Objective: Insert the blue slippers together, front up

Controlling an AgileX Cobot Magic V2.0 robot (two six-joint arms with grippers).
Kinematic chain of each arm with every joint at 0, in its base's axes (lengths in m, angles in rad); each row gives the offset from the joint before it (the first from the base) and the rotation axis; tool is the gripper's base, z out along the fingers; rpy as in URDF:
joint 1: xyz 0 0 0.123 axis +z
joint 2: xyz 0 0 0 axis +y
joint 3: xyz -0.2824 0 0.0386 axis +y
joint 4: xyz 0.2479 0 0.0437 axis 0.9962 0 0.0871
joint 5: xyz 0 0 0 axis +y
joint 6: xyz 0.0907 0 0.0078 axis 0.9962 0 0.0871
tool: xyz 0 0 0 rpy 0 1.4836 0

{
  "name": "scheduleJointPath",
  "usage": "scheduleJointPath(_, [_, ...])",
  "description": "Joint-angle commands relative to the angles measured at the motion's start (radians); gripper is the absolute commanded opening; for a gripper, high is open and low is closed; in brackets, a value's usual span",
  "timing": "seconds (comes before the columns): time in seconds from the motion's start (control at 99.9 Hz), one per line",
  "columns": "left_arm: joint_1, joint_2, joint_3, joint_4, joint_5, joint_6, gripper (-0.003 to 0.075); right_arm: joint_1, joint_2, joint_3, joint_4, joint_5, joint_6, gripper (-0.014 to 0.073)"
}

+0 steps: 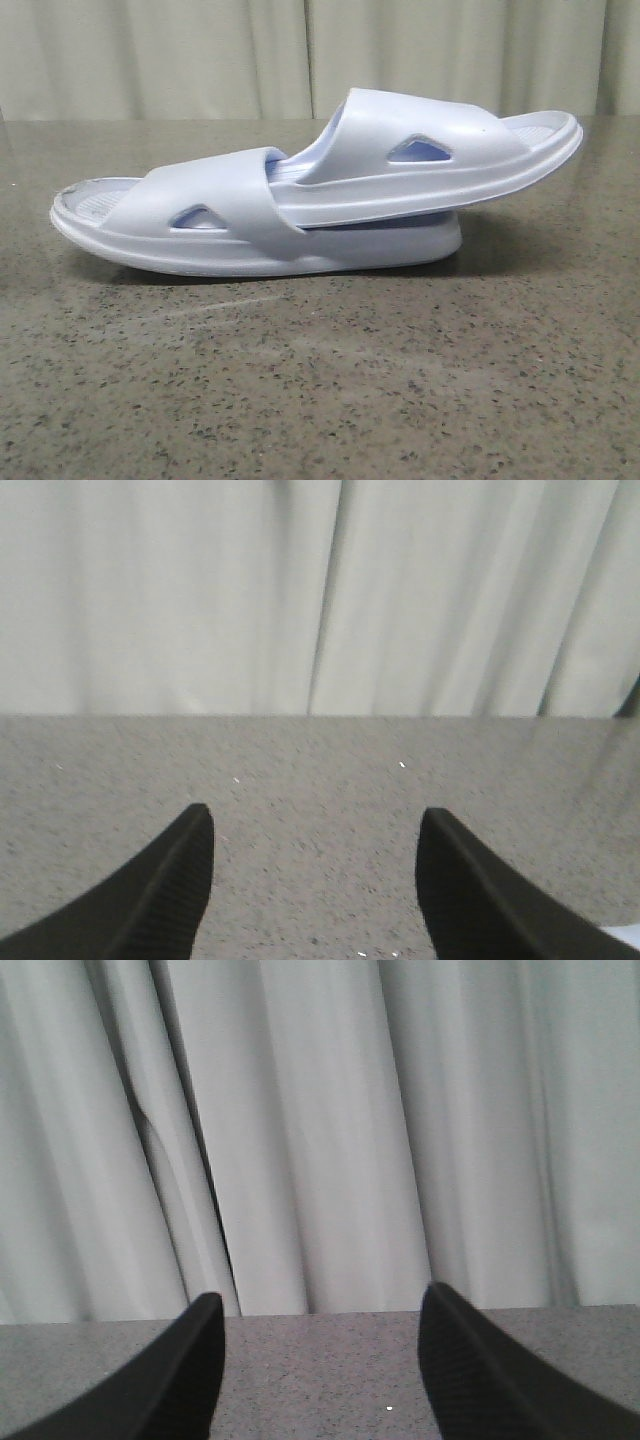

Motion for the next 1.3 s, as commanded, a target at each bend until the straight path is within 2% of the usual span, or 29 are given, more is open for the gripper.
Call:
scheduleJointPath(0.0, [-0.002, -0.107, -0.005, 0.014, -0.035, 0.001, 0.0394, -0.004, 0.001, -0.013, -0.021, -0.034, -0.064, 0.0363])
scheduleJointPath(0.22, [-0.002, -0.306, 0.120, 0.063, -0.136, 0.001, 0.0394, -0.004, 0.000, 0.047, -0.023, -0.014, -0.148, 0.0363])
scheduleJointPath(0.551, [-0.002, -0.501, 0.351, 0.067, -0.132, 0.001, 0.0394, -0.004, -0.139, 0.158, -0.025, 0.032, -0.150, 0.0363])
scheduleJointPath(0.801, [-0.002, -0.531, 0.399, 0.067, -0.134, 0.001, 0.0394, -0.004, -0.268, 0.248, -0.018, 0.014, -0.150, 0.0362])
scheduleJointPath(1.041, [-0.002, -0.531, 0.400, 0.067, -0.131, 0.001, 0.0377, -0.004, -0.277, 0.275, -0.017, -0.019, -0.150, 0.0357])
scheduleJointPath(1.161, [-0.002, -0.531, 0.400, 0.067, -0.136, 0.001, 0.0289, -0.004, -0.277, 0.275, -0.017, -0.025, -0.150, 0.0269])
scheduleJointPath(1.291, [-0.002, -0.531, 0.400, 0.067, -0.136, 0.001, 0.0140, -0.004, -0.277, 0.275, -0.017, -0.028, -0.150, 0.0074])
